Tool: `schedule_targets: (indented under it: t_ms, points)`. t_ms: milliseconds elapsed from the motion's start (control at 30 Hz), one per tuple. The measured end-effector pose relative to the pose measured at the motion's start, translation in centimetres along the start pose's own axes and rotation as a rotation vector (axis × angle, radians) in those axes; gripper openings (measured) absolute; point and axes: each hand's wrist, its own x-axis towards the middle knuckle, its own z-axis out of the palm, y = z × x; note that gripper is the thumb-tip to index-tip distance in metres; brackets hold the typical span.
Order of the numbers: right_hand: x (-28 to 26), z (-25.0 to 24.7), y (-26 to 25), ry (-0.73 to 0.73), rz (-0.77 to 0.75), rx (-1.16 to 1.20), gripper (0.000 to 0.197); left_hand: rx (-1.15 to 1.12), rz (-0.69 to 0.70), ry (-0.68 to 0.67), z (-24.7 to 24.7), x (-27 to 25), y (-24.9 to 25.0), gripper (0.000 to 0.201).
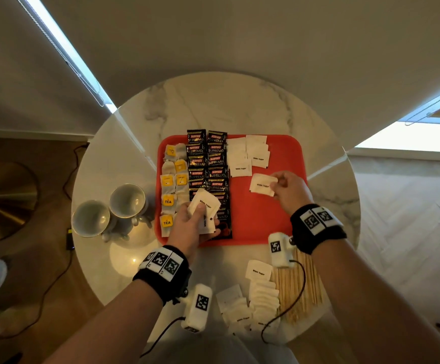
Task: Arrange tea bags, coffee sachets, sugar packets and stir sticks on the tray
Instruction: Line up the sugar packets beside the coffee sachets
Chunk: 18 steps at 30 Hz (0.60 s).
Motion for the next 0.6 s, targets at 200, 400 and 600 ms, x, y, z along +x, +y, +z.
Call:
schedule_targets:
  t_ms: [200, 400, 600]
  points:
    - [5.6, -0.4, -0.1, 0.038, 0.072, -0.144, 0.018, -0.014, -0.002, 0.008, -1.4, -0.1, -0.6, 0.025]
    - [7.8, 0.7, -0.8, 0.061, 0.088, -0.194, 0.019, -0.035, -0.018, 0.029, -2.2, 0.3, -0.9, 0.030]
    - [7.9, 1.3, -1.2, 0.067, 0.066, -0.192, 0.021, -0.039, -0.029, 0.043, -2.0, 0.8, -0.8, 0.028]
